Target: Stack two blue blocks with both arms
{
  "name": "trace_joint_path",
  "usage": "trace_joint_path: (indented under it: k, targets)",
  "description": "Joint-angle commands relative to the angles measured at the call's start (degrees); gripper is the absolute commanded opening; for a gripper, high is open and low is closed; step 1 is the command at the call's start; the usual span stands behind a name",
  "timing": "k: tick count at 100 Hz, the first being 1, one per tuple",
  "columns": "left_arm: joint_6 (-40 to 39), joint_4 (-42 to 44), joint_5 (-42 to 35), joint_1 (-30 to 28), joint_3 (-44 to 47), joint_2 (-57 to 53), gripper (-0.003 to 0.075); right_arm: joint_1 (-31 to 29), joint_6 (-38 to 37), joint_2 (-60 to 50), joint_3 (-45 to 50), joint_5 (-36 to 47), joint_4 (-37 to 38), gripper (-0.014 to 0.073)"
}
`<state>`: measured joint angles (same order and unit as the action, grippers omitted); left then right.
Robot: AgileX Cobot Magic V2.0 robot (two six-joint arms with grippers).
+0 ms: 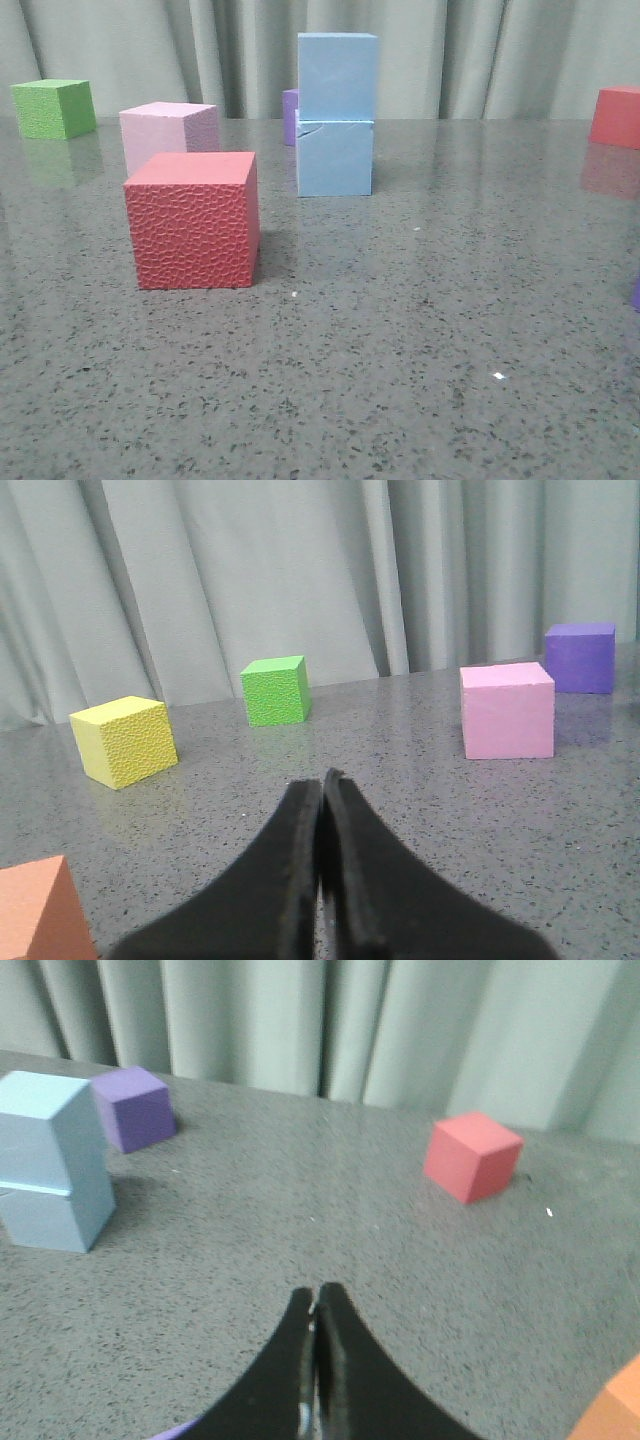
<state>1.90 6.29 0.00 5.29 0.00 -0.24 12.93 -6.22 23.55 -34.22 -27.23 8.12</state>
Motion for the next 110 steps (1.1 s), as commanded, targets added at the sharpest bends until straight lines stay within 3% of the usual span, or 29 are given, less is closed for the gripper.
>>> trace_joint_path:
  k: [1,40,64,110]
  targets:
    - [-0.63,-0.52,-4.03,-0.18,2.32,-1.89,-0.0019,-0.89,6.22,-3.45,1.83,6.45,-3.78,-0.0068]
    - [-0.63,-0.52,-4.03,-0.18,2.32,-1.89,-0.0019,-14.5,7.13,-17.68,18.42,11.82,-11.48,-0.0068]
    - [-0.63,-0.52,-4.03,-0.18,2.32,-1.89,-0.0019,-14.83,7.13,-25.67,25.52,13.41,-12.28,-0.0068]
    - [-0.63,-0.52,-4.03,-0.18,2.32,-1.89,-0.0019,-14.83,7.13,-25.65,31.05,20.14,-12.28,-0.0068]
